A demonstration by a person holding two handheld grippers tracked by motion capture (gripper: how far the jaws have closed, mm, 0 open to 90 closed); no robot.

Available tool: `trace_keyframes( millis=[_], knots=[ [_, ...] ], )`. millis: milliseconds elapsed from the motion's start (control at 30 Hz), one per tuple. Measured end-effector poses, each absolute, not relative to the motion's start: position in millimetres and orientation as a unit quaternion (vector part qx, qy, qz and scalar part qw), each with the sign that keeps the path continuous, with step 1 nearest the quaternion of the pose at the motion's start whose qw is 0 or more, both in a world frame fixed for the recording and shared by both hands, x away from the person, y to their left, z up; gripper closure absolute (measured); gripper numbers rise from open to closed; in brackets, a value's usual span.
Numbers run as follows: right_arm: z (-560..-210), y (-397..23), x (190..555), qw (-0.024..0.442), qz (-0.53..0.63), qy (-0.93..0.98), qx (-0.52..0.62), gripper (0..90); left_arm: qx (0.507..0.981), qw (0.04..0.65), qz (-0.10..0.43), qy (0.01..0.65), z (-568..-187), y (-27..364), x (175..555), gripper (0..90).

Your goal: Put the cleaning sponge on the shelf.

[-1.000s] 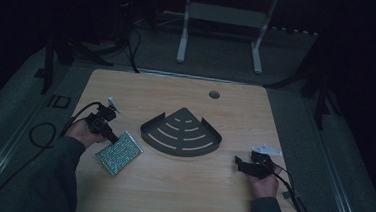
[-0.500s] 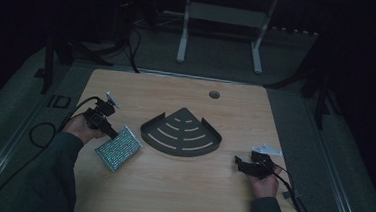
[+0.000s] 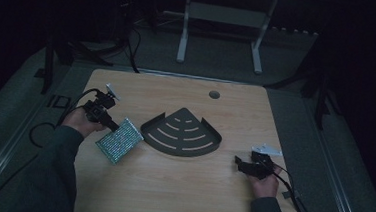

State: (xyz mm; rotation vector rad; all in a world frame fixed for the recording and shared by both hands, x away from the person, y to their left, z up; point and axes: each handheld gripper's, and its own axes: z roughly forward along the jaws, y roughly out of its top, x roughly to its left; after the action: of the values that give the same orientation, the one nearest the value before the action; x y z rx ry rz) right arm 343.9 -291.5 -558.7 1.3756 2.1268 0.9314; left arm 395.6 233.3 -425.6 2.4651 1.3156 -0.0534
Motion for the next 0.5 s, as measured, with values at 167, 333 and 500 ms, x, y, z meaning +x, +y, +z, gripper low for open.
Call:
trace_keyframes(
  millis=[167,333,500],
  knots=[
    [-559,-292,344,0.22,0.337,0.769,0.497,24.6,0.872,0.17,-0.016,0.458,-420,229,399,90.0],
    [-559,-292,344,0.22,0.337,0.769,0.497,24.6,0.874,0.17,-0.007,0.456,-414,224,404,90.0],
    [-559,-292,344,0.22,0.336,0.769,0.497,24.6,0.874,0.173,-0.002,0.454,-407,218,410,90.0]
  ],
)
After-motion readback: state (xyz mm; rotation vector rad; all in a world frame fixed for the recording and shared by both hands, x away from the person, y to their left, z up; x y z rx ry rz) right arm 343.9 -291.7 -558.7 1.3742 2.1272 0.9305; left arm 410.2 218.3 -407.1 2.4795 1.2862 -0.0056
